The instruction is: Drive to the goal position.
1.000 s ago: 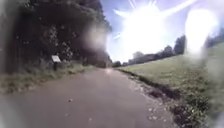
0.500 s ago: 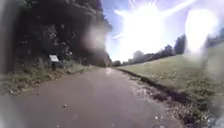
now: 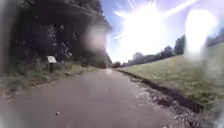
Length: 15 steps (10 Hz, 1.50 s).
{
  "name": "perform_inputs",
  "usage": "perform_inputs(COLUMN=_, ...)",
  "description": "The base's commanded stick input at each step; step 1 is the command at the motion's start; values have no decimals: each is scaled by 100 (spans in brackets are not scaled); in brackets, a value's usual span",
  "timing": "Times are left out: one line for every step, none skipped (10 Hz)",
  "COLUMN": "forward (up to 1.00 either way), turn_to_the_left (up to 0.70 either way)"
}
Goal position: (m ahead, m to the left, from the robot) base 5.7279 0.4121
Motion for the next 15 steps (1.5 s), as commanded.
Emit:
perform_inputs(forward=45, turn_to_the_left=0)
perform_inputs(forward=45, turn_to_the_left=0)
perform_inputs(forward=45, turn_to_the_left=18)
perform_inputs(forward=45, turn_to_the_left=27)
perform_inputs(forward=45, turn_to_the_left=27)
perform_inputs(forward=45, turn_to_the_left=27)
perform_inputs(forward=45, turn_to_the_left=27)
perform_inputs(forward=45, turn_to_the_left=27)
perform_inputs(forward=45, turn_to_the_left=27)
perform_inputs(forward=45, turn_to_the_left=27)
perform_inputs(forward=45, turn_to_the_left=27)
perform_inputs(forward=45, turn_to_the_left=16)
perform_inputs(forward=45, turn_to_the_left=0)
perform_inputs(forward=45, turn_to_the_left=0)
perform_inputs(forward=45, turn_to_the_left=0)
